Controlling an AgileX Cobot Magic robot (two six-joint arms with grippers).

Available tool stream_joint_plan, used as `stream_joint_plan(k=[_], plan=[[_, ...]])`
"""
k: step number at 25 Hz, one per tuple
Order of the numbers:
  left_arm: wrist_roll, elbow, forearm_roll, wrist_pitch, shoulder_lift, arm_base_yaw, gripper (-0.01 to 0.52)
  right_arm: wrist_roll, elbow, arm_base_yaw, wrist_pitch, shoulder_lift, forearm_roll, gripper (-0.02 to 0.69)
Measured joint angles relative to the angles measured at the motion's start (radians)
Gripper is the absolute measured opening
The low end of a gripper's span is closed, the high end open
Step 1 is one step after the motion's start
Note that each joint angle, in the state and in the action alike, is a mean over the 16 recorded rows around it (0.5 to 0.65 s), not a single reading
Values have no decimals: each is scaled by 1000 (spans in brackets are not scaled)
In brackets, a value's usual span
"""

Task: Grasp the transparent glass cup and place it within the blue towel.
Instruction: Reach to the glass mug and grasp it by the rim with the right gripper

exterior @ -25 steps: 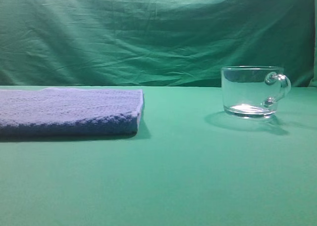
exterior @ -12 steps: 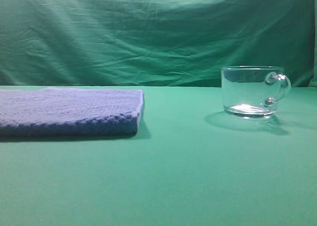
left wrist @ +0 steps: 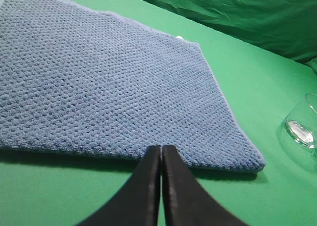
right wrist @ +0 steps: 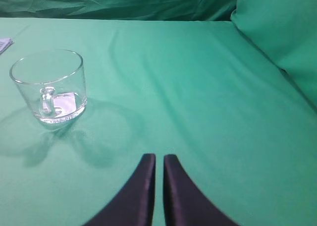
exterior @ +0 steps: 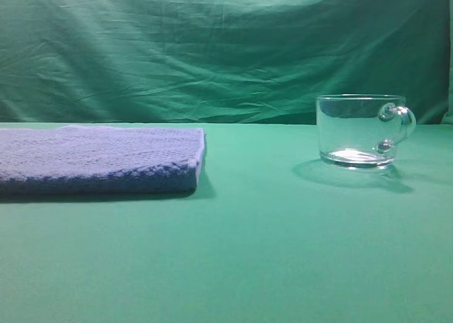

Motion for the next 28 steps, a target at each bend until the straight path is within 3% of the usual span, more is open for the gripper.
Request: stream_joint_plan(k=[8, 13, 28], plan=[[0, 0, 0, 0, 0, 0, 0, 39, -82, 0, -141, 55, 2, 49], [0, 0, 0, 0, 0, 0, 0, 60, -202, 0, -152, 194, 3, 49], [0, 0, 0, 0, 0, 0, 0, 30, -667, 0, 316, 884, 70, 49]])
